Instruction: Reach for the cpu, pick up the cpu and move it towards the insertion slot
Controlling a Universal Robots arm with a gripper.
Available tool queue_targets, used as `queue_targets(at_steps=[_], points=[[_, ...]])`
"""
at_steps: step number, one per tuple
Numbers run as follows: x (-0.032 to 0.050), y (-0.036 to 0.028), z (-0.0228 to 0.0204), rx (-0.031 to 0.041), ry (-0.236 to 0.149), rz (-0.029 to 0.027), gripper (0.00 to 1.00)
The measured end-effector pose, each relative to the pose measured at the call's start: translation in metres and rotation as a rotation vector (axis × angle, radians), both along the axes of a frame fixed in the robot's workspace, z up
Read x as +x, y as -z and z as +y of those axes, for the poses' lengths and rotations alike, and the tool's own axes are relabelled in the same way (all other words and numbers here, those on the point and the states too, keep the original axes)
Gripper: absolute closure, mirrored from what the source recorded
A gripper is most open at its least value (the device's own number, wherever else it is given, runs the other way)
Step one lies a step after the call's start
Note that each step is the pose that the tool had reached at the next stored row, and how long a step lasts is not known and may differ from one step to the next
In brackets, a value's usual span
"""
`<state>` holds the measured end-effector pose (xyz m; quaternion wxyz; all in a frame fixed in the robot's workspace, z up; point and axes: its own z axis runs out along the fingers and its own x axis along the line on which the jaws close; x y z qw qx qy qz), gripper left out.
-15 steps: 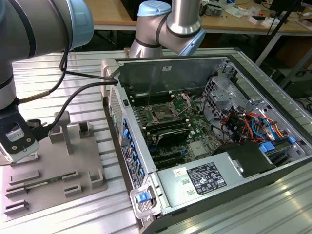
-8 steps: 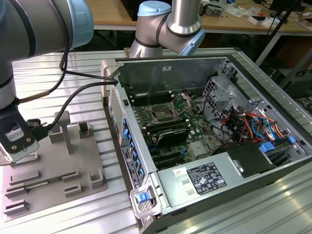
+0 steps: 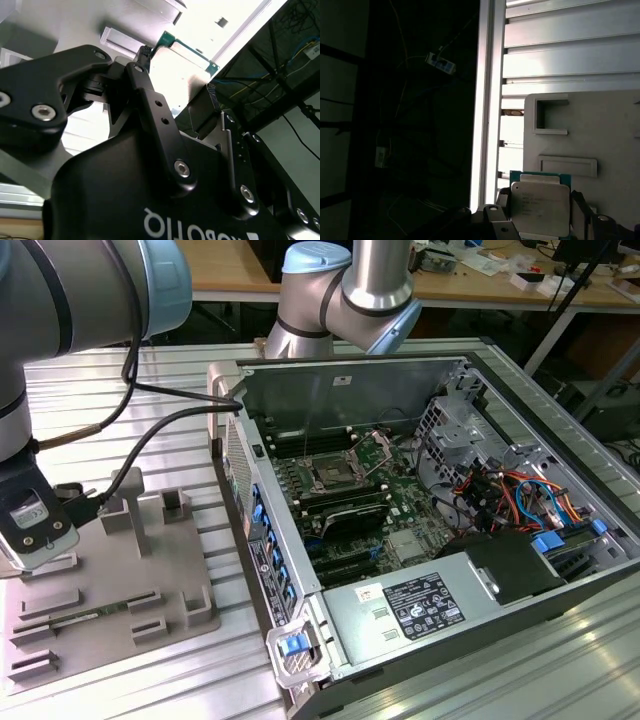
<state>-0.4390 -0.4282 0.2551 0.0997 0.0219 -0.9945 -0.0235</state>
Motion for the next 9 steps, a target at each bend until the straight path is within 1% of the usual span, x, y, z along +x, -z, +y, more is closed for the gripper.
queue_targets(at_steps=[5, 9], points=[[0.0000, -0.0035, 0.0000, 0.0002, 0.000, -0.0002, 0.45], [0.0000, -0.0080, 0.0000, 0.0002, 0.000, -0.0003, 0.45]])
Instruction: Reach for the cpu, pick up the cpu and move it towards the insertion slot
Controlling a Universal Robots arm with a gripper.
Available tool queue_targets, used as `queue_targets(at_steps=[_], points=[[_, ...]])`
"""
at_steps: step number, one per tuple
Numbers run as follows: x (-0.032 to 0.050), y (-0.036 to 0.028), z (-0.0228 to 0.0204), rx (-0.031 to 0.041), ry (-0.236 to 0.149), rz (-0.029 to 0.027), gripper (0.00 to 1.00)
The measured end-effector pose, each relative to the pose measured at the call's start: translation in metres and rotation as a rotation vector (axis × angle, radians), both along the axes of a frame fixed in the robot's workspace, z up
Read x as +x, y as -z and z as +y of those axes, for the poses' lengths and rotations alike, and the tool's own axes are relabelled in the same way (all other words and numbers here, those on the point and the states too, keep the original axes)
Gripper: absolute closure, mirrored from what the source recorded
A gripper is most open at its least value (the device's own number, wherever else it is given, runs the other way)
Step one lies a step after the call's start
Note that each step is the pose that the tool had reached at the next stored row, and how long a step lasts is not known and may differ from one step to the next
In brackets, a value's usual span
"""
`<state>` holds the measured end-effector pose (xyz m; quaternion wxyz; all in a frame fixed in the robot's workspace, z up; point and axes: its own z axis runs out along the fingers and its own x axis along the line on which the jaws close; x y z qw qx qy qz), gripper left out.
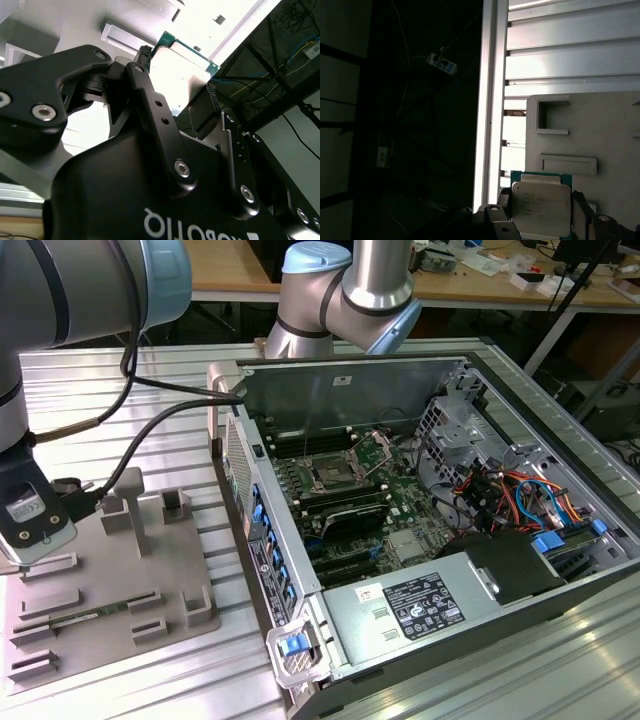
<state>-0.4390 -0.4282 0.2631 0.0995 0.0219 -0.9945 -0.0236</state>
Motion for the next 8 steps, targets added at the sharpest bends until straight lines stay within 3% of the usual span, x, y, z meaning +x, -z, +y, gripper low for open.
queue_targets(at_steps=[8], points=[[0.0000, -0.0071, 0.0000, 0.0000, 0.000, 0.0000, 0.45]])
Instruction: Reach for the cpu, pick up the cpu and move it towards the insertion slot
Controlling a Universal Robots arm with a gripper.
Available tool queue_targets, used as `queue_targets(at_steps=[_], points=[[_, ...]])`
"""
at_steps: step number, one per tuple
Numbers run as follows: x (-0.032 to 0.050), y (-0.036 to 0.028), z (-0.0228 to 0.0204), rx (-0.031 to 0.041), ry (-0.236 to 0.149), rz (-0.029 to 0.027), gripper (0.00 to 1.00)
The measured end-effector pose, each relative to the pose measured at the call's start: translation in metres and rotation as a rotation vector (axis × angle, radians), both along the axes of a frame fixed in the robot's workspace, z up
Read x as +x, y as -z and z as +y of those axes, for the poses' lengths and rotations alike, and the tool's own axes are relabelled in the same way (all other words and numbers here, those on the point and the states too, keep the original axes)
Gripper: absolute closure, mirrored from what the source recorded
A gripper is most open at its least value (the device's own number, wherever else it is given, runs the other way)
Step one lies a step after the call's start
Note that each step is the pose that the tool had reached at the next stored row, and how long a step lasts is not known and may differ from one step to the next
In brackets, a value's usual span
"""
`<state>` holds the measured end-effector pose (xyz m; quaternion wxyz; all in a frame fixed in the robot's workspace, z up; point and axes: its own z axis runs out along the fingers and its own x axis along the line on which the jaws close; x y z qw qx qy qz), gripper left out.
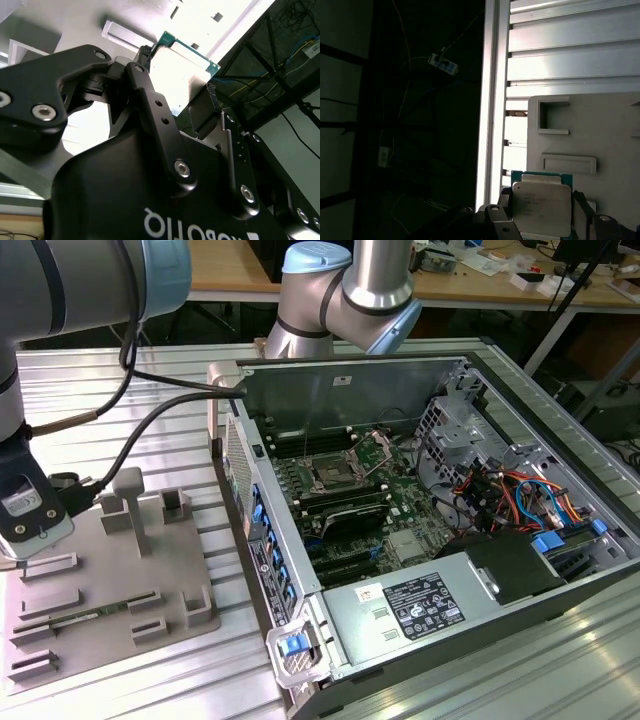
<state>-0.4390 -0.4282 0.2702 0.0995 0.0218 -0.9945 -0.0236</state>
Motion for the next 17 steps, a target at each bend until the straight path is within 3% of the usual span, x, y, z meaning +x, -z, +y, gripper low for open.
queue_targets(at_steps=[17], points=[[0.0000, -0.0100, 0.0000, -0.0001, 0.000, 0.0000, 0.45]])
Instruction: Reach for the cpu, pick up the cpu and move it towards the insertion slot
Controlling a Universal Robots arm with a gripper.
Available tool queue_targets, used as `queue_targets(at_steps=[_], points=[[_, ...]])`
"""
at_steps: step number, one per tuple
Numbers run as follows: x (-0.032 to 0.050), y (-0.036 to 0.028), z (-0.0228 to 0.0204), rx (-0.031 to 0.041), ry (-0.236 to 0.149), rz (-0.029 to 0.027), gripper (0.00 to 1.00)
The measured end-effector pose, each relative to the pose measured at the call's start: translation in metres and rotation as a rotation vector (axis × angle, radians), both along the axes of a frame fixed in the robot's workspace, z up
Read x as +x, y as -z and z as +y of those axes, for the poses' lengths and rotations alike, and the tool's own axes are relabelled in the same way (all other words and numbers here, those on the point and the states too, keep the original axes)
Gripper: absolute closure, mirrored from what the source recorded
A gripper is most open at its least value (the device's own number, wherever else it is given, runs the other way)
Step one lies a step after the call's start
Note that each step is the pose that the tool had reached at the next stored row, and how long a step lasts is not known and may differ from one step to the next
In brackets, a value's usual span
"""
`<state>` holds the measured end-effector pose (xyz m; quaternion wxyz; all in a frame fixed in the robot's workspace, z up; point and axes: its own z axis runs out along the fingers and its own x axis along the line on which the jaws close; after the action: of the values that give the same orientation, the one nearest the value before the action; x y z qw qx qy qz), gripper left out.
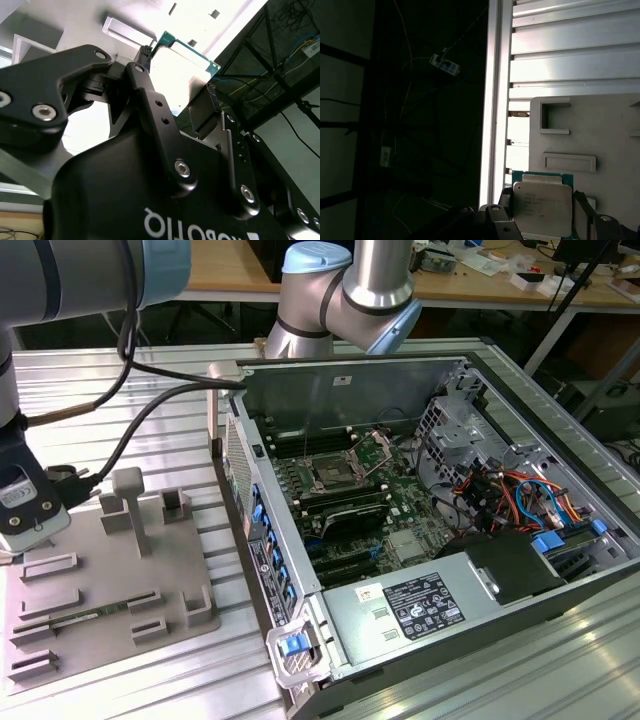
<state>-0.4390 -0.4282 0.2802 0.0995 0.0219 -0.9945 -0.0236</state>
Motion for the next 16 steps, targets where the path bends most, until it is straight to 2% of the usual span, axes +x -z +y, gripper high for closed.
queue_targets(at_steps=[16], points=[[0.0000, -0.0129, 0.0001, 0.0001, 0.000, 0.0000, 0.45]])
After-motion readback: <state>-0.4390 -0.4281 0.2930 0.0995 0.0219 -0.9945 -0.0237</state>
